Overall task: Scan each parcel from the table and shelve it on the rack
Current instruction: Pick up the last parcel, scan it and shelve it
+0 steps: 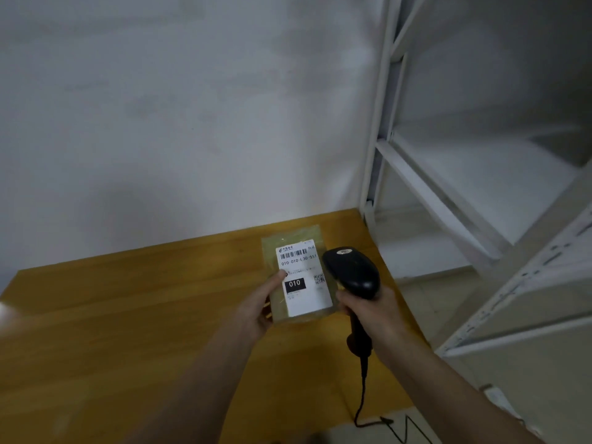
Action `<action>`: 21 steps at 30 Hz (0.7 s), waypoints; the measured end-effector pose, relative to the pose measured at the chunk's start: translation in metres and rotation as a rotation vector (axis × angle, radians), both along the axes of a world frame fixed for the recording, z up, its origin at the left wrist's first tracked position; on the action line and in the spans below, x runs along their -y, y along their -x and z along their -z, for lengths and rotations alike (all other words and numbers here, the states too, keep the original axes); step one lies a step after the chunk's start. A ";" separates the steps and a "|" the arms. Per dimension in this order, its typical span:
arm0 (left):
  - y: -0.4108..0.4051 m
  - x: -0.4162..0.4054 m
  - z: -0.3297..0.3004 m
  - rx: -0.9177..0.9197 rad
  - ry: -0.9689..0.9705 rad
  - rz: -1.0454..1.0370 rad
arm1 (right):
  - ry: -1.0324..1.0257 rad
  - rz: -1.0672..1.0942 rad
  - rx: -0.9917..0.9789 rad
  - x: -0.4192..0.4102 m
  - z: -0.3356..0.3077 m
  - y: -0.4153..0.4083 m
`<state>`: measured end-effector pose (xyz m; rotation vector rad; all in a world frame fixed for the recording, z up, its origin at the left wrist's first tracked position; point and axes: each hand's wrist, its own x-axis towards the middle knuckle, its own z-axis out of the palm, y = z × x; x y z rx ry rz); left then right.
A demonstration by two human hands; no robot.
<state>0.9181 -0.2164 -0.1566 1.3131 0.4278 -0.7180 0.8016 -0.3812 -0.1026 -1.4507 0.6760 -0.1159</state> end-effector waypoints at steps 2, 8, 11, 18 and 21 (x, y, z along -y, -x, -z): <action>0.016 0.005 0.002 -0.036 0.015 0.019 | -0.005 0.048 -0.019 0.007 0.003 0.011; 0.042 0.021 -0.005 -0.099 0.075 0.329 | 0.017 0.240 0.001 0.030 -0.006 0.056; 0.056 0.037 -0.006 -0.159 0.074 0.482 | 0.029 0.417 0.040 0.043 -0.010 0.090; 0.125 0.101 -0.011 -0.221 0.142 0.761 | 0.095 0.681 0.059 0.070 -0.028 0.174; 0.154 0.134 -0.030 -0.201 0.182 0.797 | 0.112 0.767 0.121 0.088 -0.047 0.208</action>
